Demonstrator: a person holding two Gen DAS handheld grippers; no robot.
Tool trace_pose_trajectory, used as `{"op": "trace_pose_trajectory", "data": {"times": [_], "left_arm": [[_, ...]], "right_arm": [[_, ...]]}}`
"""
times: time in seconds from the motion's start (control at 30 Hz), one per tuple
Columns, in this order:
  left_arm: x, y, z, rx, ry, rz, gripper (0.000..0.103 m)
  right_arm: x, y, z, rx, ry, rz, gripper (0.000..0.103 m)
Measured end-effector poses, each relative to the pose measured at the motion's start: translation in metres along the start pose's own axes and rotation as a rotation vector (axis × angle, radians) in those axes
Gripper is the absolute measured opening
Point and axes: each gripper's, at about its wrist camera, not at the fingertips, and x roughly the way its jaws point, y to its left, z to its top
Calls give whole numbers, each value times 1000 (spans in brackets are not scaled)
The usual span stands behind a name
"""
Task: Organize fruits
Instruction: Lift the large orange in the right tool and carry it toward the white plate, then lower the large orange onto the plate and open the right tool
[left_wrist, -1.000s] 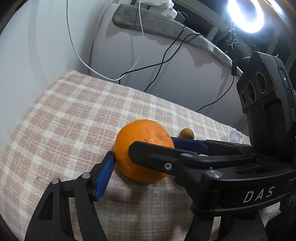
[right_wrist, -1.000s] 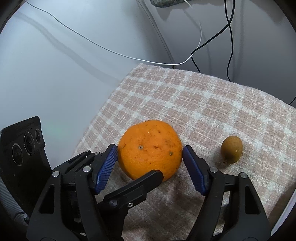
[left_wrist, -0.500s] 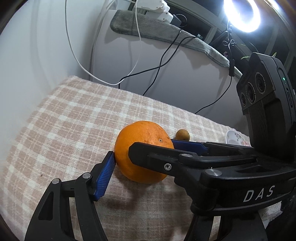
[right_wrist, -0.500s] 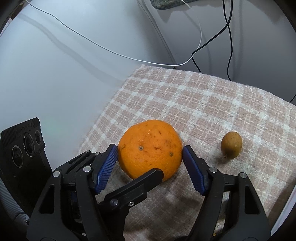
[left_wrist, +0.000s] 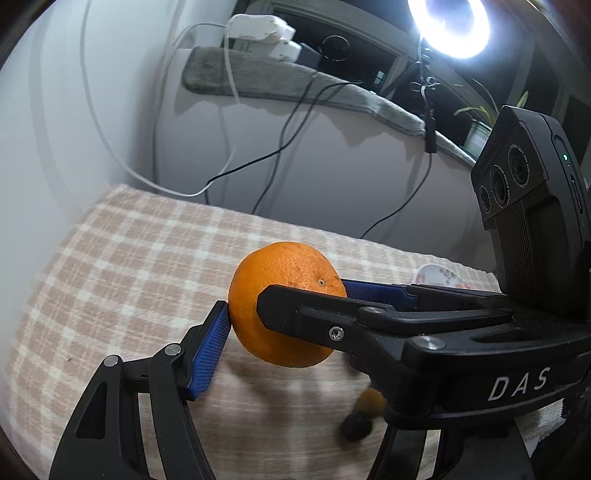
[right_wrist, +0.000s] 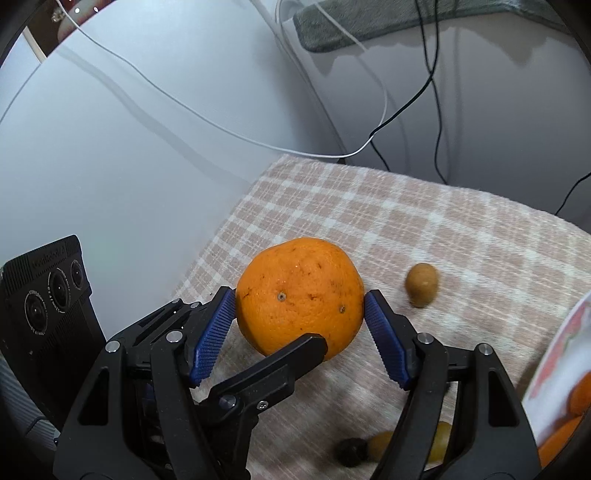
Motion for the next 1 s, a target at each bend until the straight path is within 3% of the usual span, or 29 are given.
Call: {"op": "trace_pose_trajectory", "data": {"times": [0.63, 1.0], "left_arm": [[22, -94, 9, 111, 13, -85, 66], [43, -132, 9, 156, 45, -115, 66]], "right_arm": [[-80, -66, -15, 72, -89, -61, 75], [-105, -101, -26, 113, -111, -95, 75]]}}
